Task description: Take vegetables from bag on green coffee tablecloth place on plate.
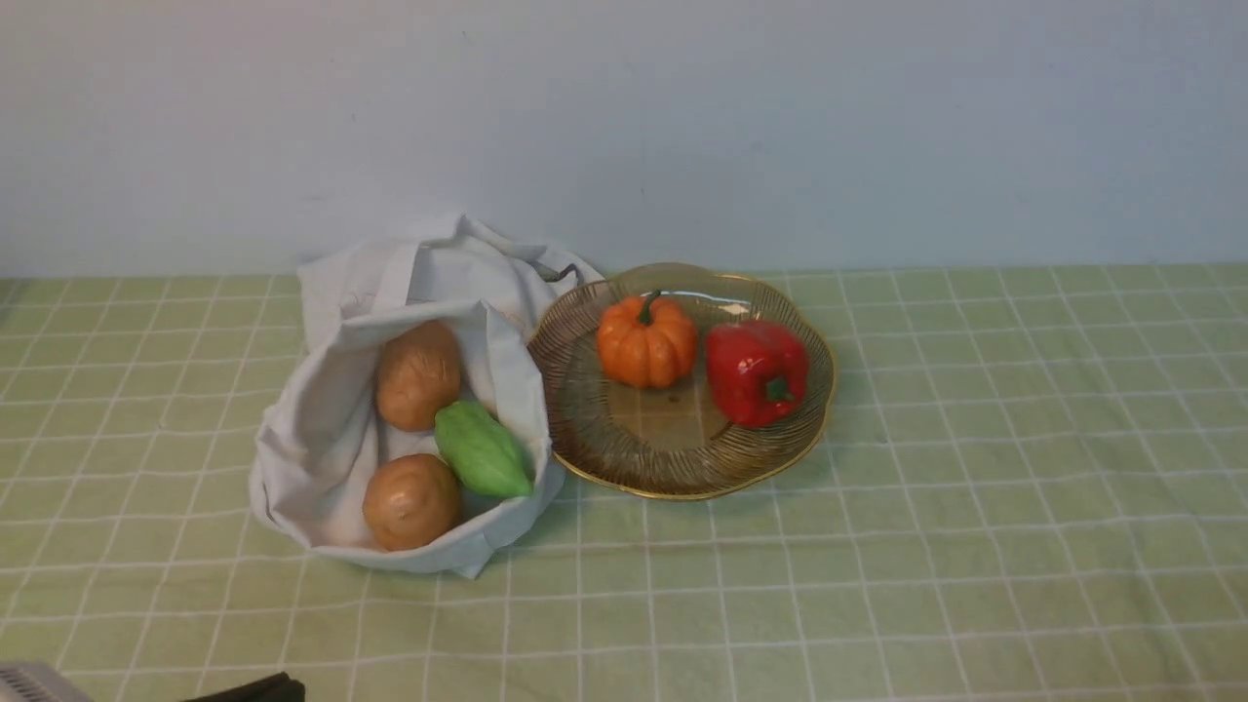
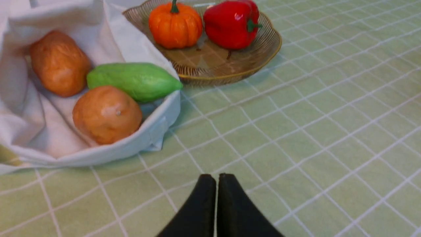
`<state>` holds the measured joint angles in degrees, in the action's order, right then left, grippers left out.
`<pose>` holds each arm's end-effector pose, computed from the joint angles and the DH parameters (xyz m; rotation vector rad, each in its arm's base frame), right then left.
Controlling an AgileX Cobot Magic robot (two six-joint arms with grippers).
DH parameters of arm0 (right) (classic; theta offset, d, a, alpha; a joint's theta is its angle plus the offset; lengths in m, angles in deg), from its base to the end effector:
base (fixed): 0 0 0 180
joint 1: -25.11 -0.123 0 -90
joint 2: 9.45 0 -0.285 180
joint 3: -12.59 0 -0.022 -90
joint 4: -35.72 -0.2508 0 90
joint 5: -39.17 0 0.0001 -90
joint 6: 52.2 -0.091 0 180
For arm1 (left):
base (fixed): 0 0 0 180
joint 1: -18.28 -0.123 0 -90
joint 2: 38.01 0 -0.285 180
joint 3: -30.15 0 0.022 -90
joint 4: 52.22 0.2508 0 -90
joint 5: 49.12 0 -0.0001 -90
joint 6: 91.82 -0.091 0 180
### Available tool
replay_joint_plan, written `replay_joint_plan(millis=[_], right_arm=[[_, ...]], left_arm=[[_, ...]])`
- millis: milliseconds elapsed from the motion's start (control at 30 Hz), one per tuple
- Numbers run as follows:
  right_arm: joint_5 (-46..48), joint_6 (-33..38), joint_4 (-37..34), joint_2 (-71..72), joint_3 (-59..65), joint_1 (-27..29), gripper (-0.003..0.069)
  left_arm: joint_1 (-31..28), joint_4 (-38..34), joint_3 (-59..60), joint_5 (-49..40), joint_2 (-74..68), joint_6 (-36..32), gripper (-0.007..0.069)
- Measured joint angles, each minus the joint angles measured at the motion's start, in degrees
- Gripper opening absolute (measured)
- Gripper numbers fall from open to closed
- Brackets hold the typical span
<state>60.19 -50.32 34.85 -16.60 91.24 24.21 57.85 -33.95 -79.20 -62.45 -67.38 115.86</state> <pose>0.0528 0.0013 0.1724 -0.0358 1.8640 0.0030 0.0706 -0.0498 0.2057 0.4656 1.9439 -0.4906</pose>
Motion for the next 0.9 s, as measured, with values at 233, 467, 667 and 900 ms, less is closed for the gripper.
replay_joint_plan(millis=[233,467,667,900], right_arm=[[0.0,0.0,0.0,0.0,0.0,0.0,-0.0015],[0.0,0.0,0.0,0.0,0.0,0.0,-0.0015],[0.0,0.0,0.0,0.0,0.0,0.0,-0.0015],[0.0,0.0,0.0,0.0,0.0,0.0,-0.0015]], left_arm=[[0.0,0.0,0.9,-0.2,0.2,0.1,-0.0005],[-2.2,-5.8,0.9,-0.5,1.0,-2.7,-0.0005],[-13.4,-20.9,0.9,-0.9,3.6,-18.1,-0.0005],[-25.5,-23.8,1.0,-3.9,13.5,-31.7,-0.0005]])
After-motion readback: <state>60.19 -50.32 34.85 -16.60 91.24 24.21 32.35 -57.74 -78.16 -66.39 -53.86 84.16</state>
